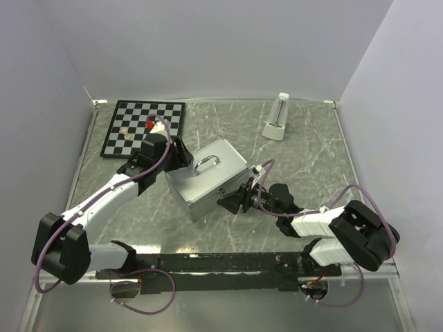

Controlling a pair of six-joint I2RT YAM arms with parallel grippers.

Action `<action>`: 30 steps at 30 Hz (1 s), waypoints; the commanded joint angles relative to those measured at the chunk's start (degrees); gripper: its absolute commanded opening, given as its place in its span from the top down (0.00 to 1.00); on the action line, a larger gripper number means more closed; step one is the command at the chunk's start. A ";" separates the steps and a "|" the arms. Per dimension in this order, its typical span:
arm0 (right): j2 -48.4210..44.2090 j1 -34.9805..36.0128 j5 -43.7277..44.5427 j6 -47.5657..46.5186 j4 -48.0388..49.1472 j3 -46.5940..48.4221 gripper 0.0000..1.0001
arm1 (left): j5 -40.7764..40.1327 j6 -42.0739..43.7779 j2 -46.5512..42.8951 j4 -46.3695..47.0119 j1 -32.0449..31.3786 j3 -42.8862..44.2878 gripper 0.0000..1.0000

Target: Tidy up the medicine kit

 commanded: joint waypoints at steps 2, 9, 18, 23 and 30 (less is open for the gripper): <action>0.50 0.29 -0.75 0.03 3.96 2.96 0.30 | 1.71 -0.46 0.83 -3.68 -0.85 0.29 0.33; 2.26 0.29 -0.48 0.65 5.19 3.40 0.29 | 2.68 -0.37 0.92 -3.24 -0.85 -0.06 0.33; -3.53 0.29 0.13 -0.67 0.29 2.08 0.28 | 2.42 -0.19 0.48 -3.68 -0.94 0.03 0.32; -8.28 0.29 0.48 -2.07 -5.51 1.90 0.26 | 2.42 -0.46 -0.13 -3.94 -0.94 0.90 0.30; -21.18 0.29 4.34 -6.72 -22.89 1.20 0.22 | -4.51 0.16 -2.68 -6.40 -0.85 6.35 0.20</action>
